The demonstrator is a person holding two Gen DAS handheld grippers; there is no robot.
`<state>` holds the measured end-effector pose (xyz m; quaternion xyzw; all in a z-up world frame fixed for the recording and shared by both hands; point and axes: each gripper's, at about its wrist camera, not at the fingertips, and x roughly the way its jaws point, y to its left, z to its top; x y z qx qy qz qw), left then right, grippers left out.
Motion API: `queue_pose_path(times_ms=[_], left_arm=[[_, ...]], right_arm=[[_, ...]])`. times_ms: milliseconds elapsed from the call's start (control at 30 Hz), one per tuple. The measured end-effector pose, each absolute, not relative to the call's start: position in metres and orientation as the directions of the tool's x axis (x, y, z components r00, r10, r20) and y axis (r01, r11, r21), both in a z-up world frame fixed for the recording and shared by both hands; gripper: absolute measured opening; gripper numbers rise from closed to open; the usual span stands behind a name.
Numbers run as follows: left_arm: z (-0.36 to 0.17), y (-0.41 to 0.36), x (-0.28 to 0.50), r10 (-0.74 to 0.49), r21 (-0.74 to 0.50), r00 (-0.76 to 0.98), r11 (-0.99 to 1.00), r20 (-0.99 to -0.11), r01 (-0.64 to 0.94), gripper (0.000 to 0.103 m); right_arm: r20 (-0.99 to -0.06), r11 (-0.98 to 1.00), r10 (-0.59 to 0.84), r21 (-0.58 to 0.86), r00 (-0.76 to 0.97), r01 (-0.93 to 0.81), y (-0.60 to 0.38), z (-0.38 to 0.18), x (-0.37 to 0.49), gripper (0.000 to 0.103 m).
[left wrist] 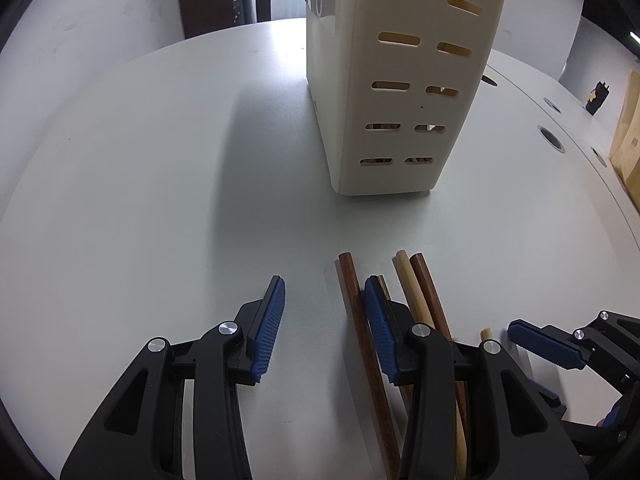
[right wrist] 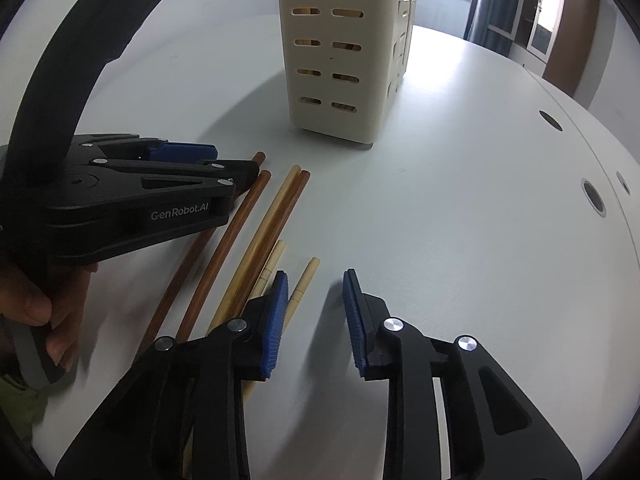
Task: Organize utensils
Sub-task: 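Close the left tool on a dark chopstick while the right tool grasps a light chopstick, then lift both held chopsticks upright above the cream holder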
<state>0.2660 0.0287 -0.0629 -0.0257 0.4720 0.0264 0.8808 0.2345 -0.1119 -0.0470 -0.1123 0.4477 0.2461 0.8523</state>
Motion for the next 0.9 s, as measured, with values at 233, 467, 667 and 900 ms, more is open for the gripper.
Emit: queue_pose_path(times_ms=[233, 467, 667, 900], left_arm=[[-0.062, 0.027, 0.276, 0.038, 0.013, 0.531, 0.999, -0.846, -0.05, 0.022], [-0.061, 0.033, 0.279, 0.012, -0.015, 0.53, 0.999, -0.848, -0.046, 0.007], [-0.053, 0.039, 0.276, -0.019, -0.049, 0.563, 0.998, -0.826, -0.039, 0.007], [-0.004, 0.042, 0.262, -0.066, -0.11, 0.692, 0.994, -0.719, -0.02, 0.007]], right_arm=[[-0.821, 0.856, 0.343, 0.074, 0.456, -0.511, -0.119, -0.047, 0.244, 0.008], [-0.815, 0.854, 0.371, 0.111, 0.445, -0.508, -0.121, -0.047, 0.25, 0.006], [-0.78, 0.855, 0.411, 0.15, 0.471, -0.497, -0.126, -0.035, 0.255, 0.006], [-0.686, 0.853, 0.462, 0.171, 0.562, -0.493, -0.138, 0.008, 0.257, 0.005]])
